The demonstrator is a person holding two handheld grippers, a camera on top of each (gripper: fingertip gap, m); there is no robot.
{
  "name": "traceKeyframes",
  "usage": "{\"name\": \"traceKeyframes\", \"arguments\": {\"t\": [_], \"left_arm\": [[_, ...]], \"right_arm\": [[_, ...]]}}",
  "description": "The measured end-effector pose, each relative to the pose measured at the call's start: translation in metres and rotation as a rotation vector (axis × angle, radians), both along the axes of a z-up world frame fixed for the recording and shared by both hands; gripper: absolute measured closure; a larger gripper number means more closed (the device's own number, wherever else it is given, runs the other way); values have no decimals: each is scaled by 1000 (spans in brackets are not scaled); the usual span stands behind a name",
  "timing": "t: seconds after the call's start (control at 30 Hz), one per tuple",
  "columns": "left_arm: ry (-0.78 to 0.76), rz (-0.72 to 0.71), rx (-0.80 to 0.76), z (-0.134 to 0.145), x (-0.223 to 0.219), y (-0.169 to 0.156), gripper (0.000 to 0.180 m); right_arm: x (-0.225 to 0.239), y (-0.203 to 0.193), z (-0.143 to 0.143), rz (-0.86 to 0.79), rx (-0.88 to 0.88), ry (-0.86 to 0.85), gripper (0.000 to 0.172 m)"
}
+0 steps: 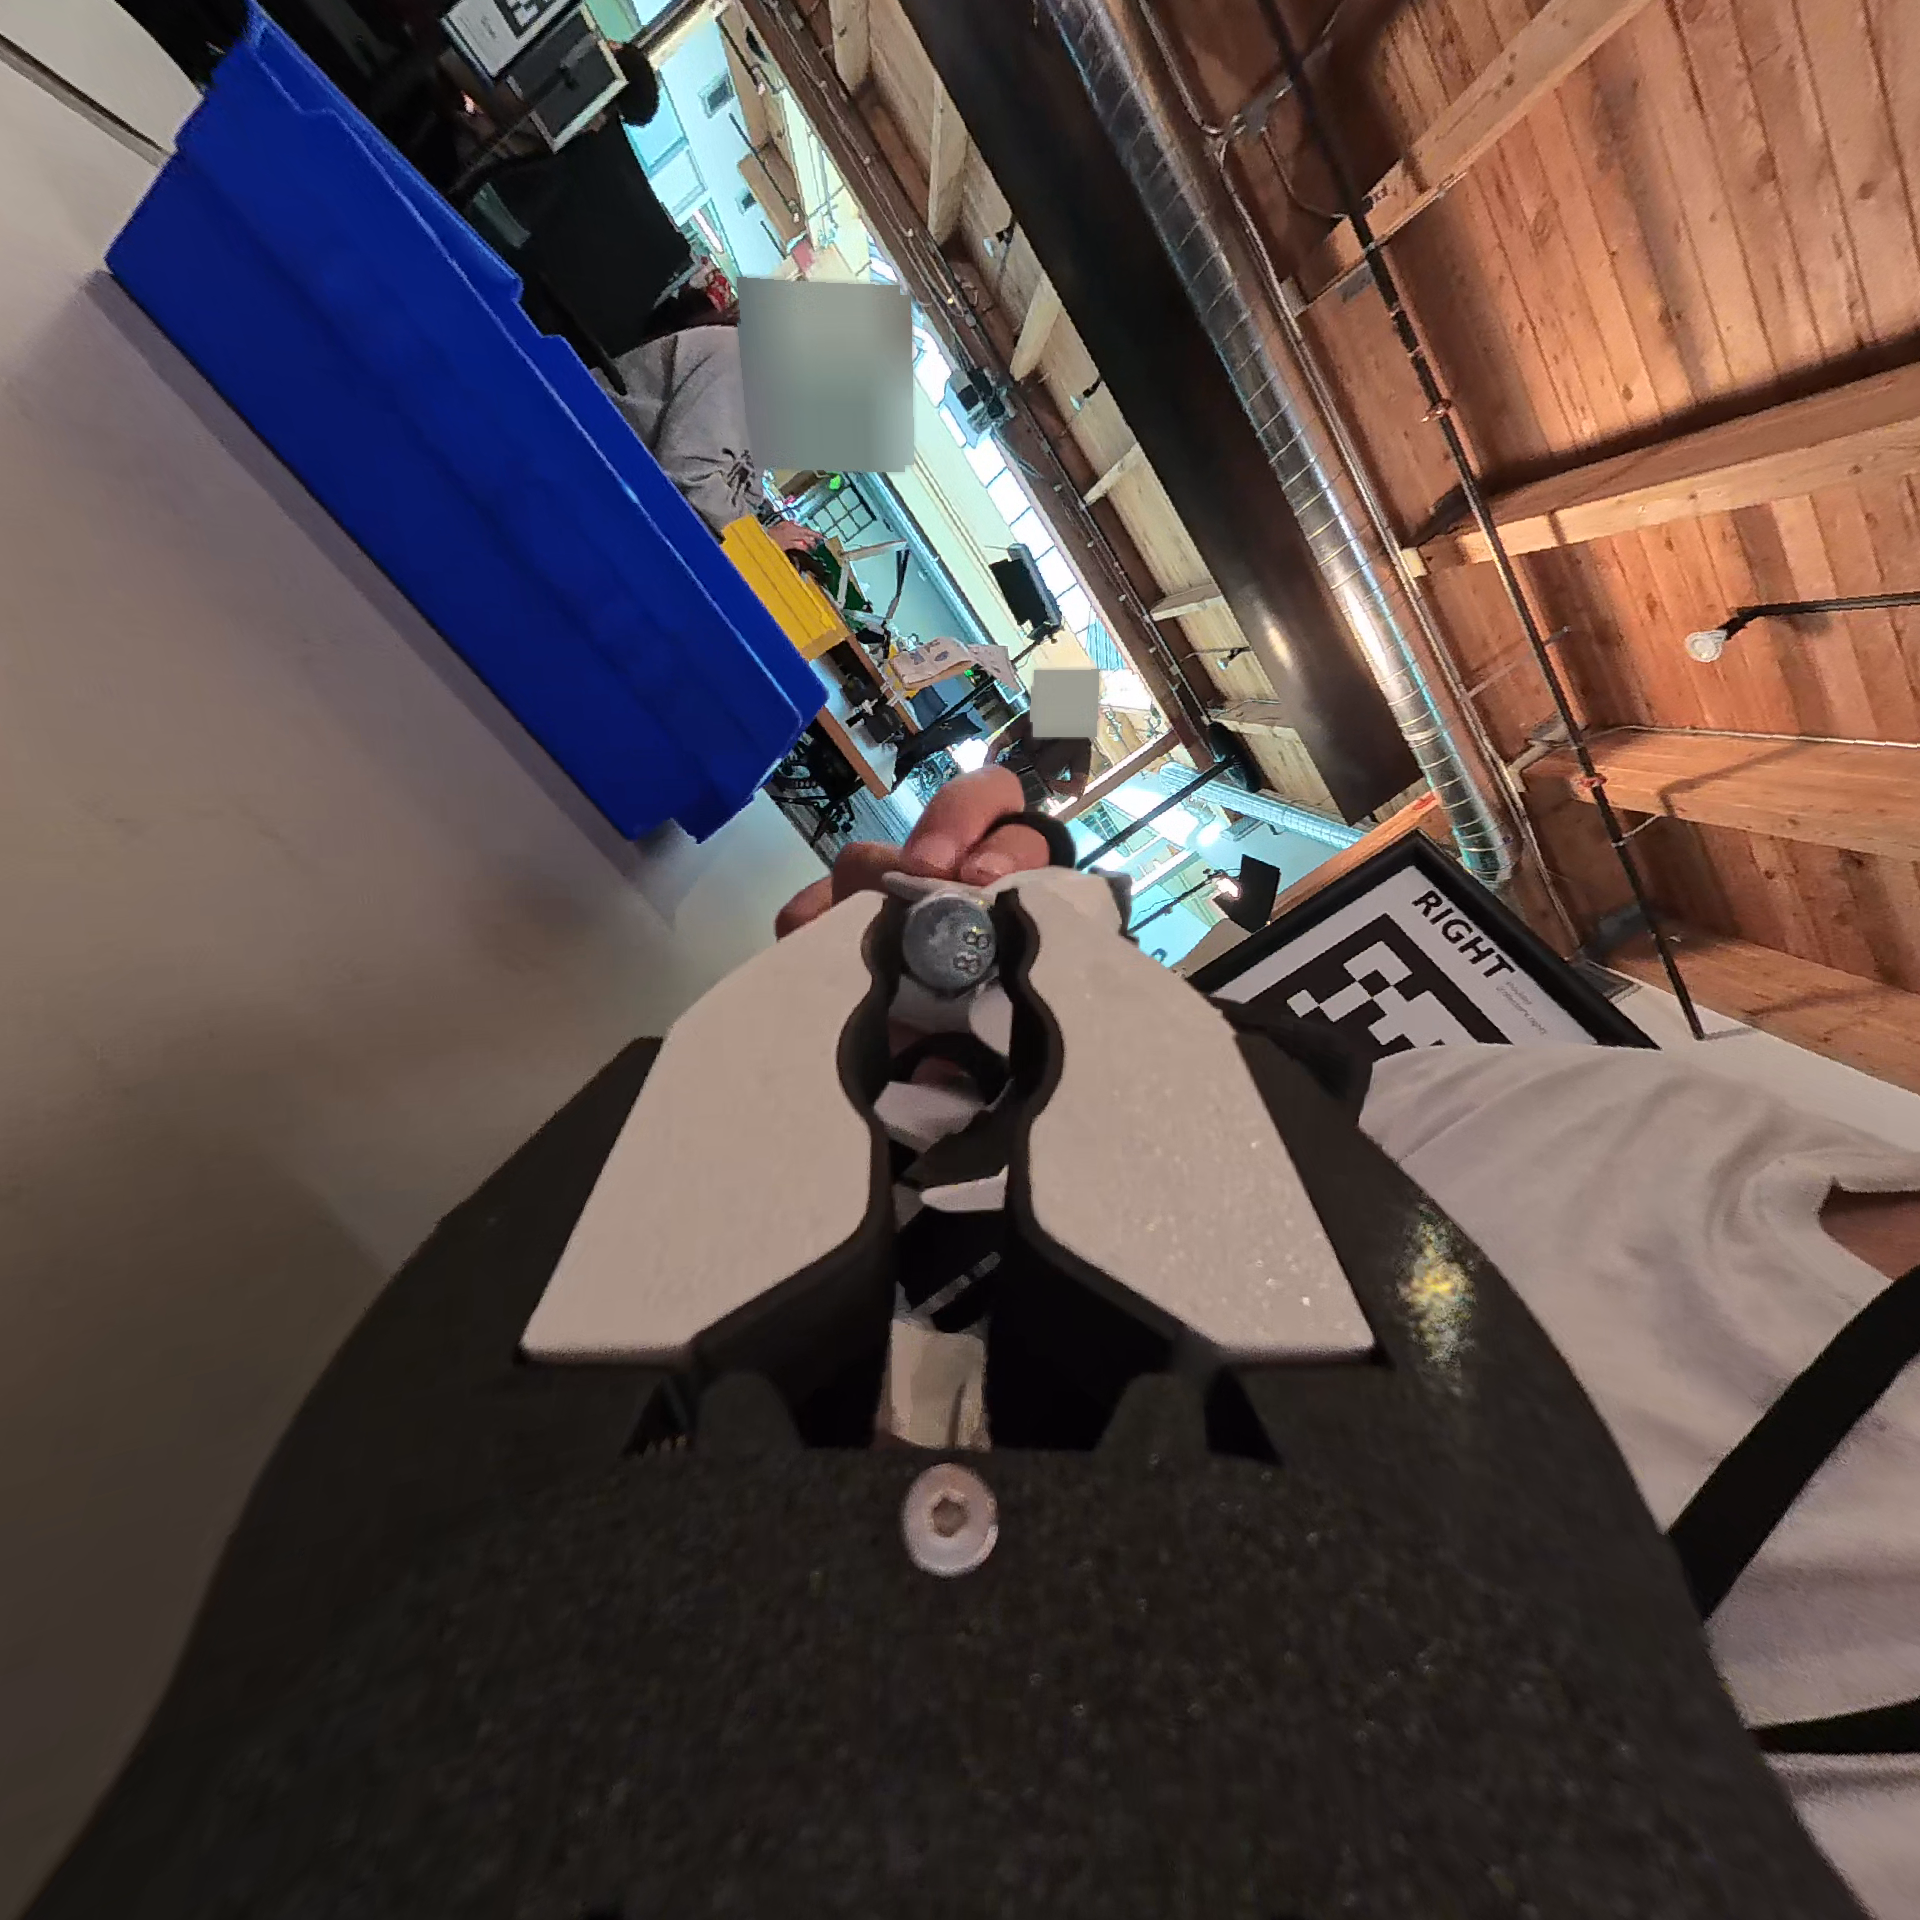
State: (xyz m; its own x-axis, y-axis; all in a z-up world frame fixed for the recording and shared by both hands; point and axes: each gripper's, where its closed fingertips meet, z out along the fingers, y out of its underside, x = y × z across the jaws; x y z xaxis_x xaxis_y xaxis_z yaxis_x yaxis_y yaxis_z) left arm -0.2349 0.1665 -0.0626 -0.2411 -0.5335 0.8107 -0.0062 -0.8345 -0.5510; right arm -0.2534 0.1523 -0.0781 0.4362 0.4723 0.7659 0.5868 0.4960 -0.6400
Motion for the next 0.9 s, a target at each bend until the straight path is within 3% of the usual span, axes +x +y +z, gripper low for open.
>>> {"name": "traceKeyframes", "arguments": {"t": [0.13, 0.33, 0.5, 0.67, 0.9], "left_arm": [[-67, -21, -24, 11, -2, -2, 163], [-29, 3, -23, 4, -2, 3, 163], [-12, -3, 6, 3, 0, -1, 163], [-64, -23, 17, 14, -1, -6, 163], [61, 63, 139, -1, 0, 4, 163]], "right_arm": [[17, 23, -27, -77, -119, -50, 119], [10, 7, 14, -41, 12, 37, 122], [0, 4, 1, -47, 77, -47, 119], [19, 28, -30, -103, -133, -52, 124], [21, 14, -2, 11, -333, 234, 146]]}}
